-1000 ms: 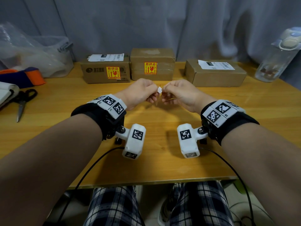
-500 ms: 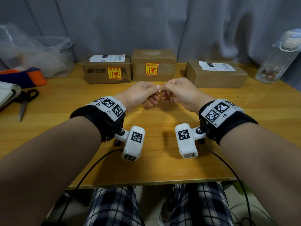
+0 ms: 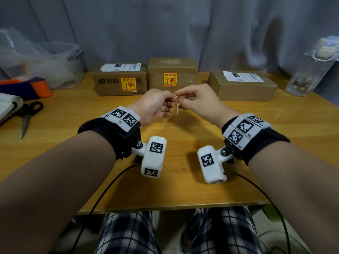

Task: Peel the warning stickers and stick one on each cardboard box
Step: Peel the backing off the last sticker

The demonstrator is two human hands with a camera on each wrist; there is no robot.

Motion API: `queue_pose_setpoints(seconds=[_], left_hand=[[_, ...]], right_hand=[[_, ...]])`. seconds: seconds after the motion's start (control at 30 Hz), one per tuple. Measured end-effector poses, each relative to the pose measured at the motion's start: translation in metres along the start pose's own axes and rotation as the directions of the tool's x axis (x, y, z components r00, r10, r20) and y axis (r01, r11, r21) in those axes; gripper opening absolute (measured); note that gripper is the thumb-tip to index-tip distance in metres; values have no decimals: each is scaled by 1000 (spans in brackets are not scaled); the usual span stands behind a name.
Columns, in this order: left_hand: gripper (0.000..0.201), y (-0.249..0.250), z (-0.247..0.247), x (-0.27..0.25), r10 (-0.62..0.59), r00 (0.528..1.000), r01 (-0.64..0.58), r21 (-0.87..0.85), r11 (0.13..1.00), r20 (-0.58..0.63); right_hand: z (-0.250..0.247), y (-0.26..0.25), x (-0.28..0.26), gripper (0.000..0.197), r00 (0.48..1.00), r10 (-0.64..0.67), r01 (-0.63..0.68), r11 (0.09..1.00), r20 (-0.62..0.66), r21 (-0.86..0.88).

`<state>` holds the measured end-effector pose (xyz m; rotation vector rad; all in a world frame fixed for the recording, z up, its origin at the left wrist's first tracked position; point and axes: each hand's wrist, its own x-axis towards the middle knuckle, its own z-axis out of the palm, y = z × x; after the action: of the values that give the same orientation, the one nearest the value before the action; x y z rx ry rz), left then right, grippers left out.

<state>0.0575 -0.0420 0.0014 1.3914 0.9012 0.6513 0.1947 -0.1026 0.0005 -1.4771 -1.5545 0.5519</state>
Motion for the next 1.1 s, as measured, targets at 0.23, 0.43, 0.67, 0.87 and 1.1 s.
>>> queue_pose_setpoints(seconds=[0.23, 0.43, 0.67, 0.87, 1.1], left_hand=[[24, 6, 3, -3, -82, 996, 82, -9, 997, -23], [26, 13, 0, -2, -68, 998, 68, 17, 998, -19], [26, 17, -4, -4, -62, 998, 63, 48, 997, -5], [25, 17, -4, -7, 16, 1000, -16, 92, 996, -1], [23, 10, -4, -8, 245, 969, -244, 165, 955, 14]], right_hand=[[-2, 0, 6, 17, 979, -199, 157, 857, -33, -491], [-11, -3, 8, 10, 969, -243, 204, 874, -34, -441], [-20, 2, 6, 10, 963, -259, 211, 891, -68, -401], [-17, 5, 5, 5, 982, -160, 127, 954, -99, -272], [-13, -12, -3, 31, 976, 216, -201, 937, -20, 286]])
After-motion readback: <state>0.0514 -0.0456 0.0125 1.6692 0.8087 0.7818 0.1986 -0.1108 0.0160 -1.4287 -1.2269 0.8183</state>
